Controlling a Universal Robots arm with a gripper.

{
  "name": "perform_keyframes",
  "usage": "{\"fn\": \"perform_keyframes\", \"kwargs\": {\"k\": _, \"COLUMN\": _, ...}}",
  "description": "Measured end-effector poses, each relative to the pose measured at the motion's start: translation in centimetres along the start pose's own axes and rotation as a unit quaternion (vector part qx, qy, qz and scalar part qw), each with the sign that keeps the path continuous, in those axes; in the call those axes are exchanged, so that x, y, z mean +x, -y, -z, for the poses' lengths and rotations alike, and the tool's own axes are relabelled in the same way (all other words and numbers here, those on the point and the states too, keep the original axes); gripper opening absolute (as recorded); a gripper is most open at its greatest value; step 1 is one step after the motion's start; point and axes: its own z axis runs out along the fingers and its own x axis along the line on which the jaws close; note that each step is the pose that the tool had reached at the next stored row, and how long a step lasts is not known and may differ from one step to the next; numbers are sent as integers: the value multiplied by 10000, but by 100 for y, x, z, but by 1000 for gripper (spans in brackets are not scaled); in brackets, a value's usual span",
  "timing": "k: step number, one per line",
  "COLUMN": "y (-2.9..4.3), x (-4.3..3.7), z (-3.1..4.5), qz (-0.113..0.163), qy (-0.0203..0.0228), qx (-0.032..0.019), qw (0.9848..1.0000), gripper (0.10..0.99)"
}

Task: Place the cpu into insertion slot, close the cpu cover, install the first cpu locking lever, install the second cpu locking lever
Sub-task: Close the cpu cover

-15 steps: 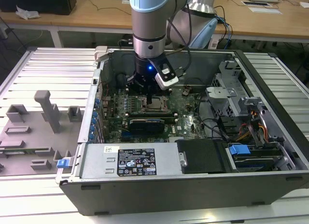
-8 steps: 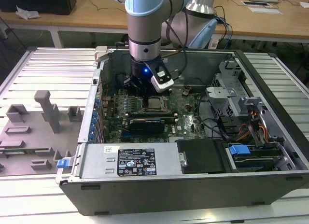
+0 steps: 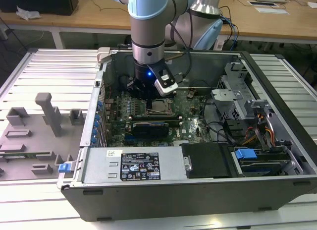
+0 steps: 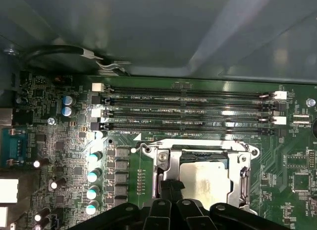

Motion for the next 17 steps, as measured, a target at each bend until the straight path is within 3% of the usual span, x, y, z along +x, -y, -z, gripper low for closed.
{"fn": "perform_keyframes", "kwargs": {"k": 12, "y": 2, "x": -58, "z": -5, "qz": 35, "qy": -2, "qx": -4, "qw": 10000, "gripper": 106}}
{"fn": "perform_keyframes", "kwargs": {"k": 17, "y": 0, "x": -60, "z": 51, "qz": 67, "qy": -3, "qx": -20, "qw": 10000, "gripper": 106}}
